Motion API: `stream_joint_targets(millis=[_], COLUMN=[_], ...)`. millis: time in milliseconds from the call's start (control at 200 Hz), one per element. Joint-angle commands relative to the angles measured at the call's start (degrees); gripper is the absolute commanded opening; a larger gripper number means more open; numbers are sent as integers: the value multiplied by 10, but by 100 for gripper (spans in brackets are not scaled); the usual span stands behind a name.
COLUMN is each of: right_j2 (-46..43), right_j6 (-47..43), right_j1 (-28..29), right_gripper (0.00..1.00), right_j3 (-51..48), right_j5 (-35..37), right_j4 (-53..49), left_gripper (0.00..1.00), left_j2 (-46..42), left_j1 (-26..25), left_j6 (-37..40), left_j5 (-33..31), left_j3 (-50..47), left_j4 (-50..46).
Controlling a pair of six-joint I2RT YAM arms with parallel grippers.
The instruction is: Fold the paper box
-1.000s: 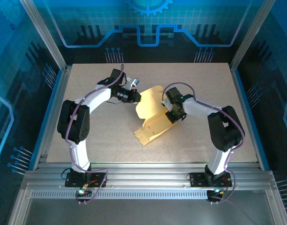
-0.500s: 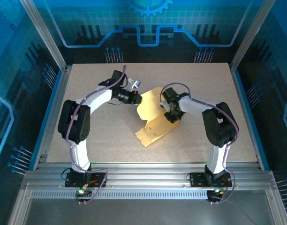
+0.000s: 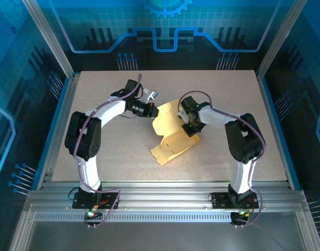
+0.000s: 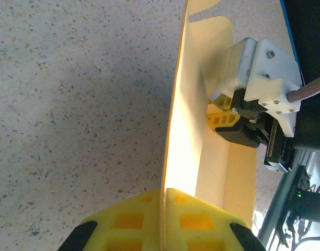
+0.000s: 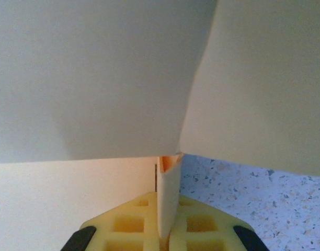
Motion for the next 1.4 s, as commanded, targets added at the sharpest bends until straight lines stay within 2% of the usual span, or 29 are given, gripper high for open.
stream_joint_targets(millis=[0,390,540,560,630,650,690,735,765,820,915,971,1006,1161,1396], right_j2=[3,89,76,73,66,63,59,55,53,51,46,42,38,10,-42], right_j6=[-15,35,45,46,56,58,60,61,63,63,70,72,74,71,77], right_j1=[13,92,75,71,56,52,46,41,39,35,28,25,23,16,1], right_gripper=[0,0,0,0,0,0,0,0,0,5,8,14,19,27,34], right_j3=[-34,0,6,7,9,11,12,13,14,18,22,23,22,8,-36], right_j5=[5,125,95,90,81,80,78,79,80,77,58,43,35,-3,-64], right_j4=[4,-43,-42,-42,-45,-45,-45,-42,-41,-41,-37,-32,-29,-27,-26], left_gripper=[0,2,22,27,31,38,46,48,54,65,80,87,89,90,91], left_j2=[-2,-7,-36,-43,-71,-79,-94,-113,-126,-151,-194,-219,-236,-294,-306], left_j1=[-11,-10,-10,-10,-10,-8,-9,-9,-9,-9,-8,-9,-8,-7,-9], left_j6=[-4,-13,-18,-19,-21,-23,-26,-28,-30,-31,-39,-53,-62,-92,-99], left_j5=[7,-1,-19,-24,-40,-45,-57,-66,-73,-86,-117,-144,-161,-197,-195], left_j3=[-11,-14,-36,-41,-61,-65,-76,-87,-94,-110,-151,-185,-208,-310,-347], left_j4=[-7,9,38,45,66,72,84,95,98,108,132,150,164,215,214])
